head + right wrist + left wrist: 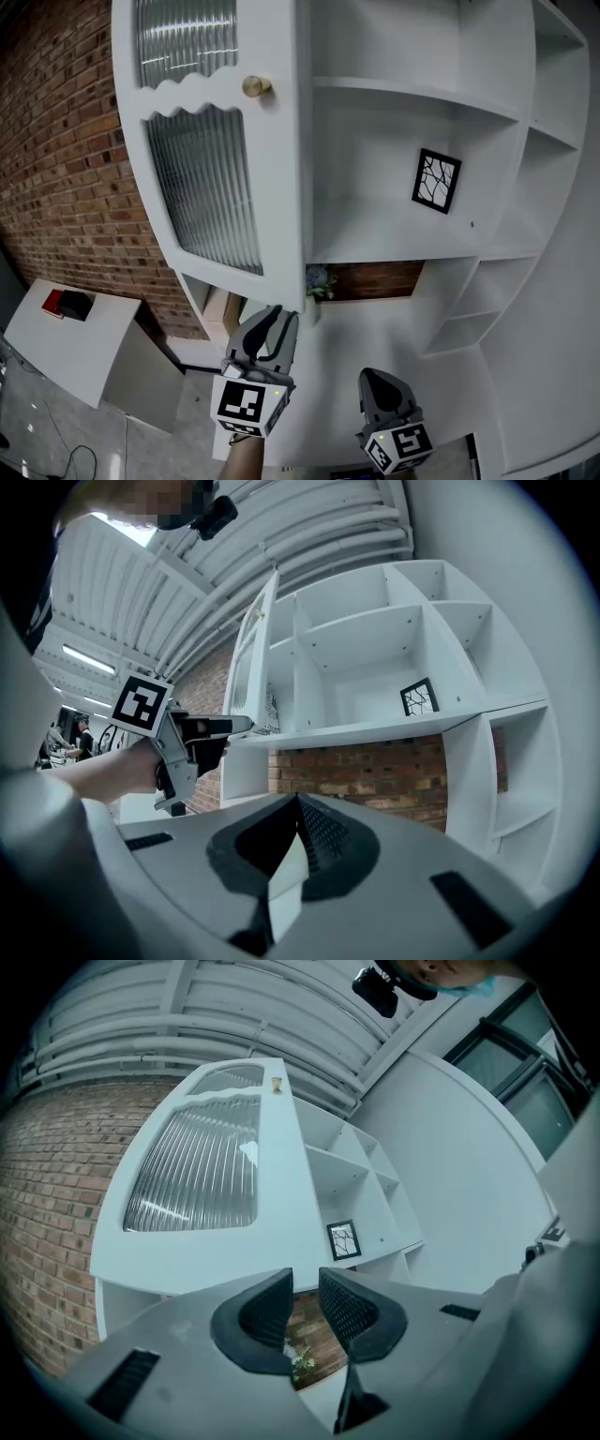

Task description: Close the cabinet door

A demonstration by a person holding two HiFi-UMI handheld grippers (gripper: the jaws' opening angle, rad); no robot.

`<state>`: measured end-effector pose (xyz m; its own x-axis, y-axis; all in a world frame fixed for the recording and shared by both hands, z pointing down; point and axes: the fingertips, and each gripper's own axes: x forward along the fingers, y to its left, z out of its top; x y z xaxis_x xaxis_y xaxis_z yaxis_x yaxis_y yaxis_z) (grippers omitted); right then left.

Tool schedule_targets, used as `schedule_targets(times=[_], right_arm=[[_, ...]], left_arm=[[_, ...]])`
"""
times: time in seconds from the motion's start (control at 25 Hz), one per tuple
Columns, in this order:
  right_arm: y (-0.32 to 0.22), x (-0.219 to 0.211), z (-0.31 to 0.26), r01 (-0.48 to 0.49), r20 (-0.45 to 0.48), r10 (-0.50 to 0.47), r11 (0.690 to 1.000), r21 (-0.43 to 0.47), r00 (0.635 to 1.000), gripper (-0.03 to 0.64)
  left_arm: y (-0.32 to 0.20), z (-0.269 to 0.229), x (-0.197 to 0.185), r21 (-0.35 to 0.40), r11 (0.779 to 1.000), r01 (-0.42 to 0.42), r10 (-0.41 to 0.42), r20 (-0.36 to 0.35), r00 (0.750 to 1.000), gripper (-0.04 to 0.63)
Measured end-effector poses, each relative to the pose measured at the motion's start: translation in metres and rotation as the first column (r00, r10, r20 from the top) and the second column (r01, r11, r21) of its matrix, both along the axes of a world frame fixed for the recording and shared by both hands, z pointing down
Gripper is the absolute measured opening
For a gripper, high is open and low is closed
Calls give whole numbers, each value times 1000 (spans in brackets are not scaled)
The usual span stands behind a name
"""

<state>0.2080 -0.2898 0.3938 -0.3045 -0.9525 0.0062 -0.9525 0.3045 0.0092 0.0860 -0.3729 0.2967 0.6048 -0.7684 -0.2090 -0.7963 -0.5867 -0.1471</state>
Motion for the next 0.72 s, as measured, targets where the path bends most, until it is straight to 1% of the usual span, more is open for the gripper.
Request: schedule_targets(times=[0.12, 0.2, 0.36, 0.6, 0.72], right_arm=[[-3, -1, 2, 2, 2, -2, 1000, -9, 1000, 0], [-4, -4, 4, 9, 1, -9, 1000, -14, 1000, 0], [-5, -8, 8, 16, -8, -16, 1000, -19, 1000, 0], [-8, 0, 9, 0, -3, 0, 1000, -21, 1000, 0], [-9, 3, 8, -5, -4, 5, 1000, -20, 1000, 0]], left_arm=[[-8, 0, -1, 5, 1000, -1, 1, -1, 1000, 66], [-13, 0, 2, 17, 1000, 15, -15, 13, 1000, 55], [-27, 1, 8, 24, 999, 39, -40, 40, 998, 44], [-42, 1, 12, 22, 999, 48, -49, 48, 998, 29], [-49, 2, 15, 21, 999, 49, -50, 41, 998, 25]])
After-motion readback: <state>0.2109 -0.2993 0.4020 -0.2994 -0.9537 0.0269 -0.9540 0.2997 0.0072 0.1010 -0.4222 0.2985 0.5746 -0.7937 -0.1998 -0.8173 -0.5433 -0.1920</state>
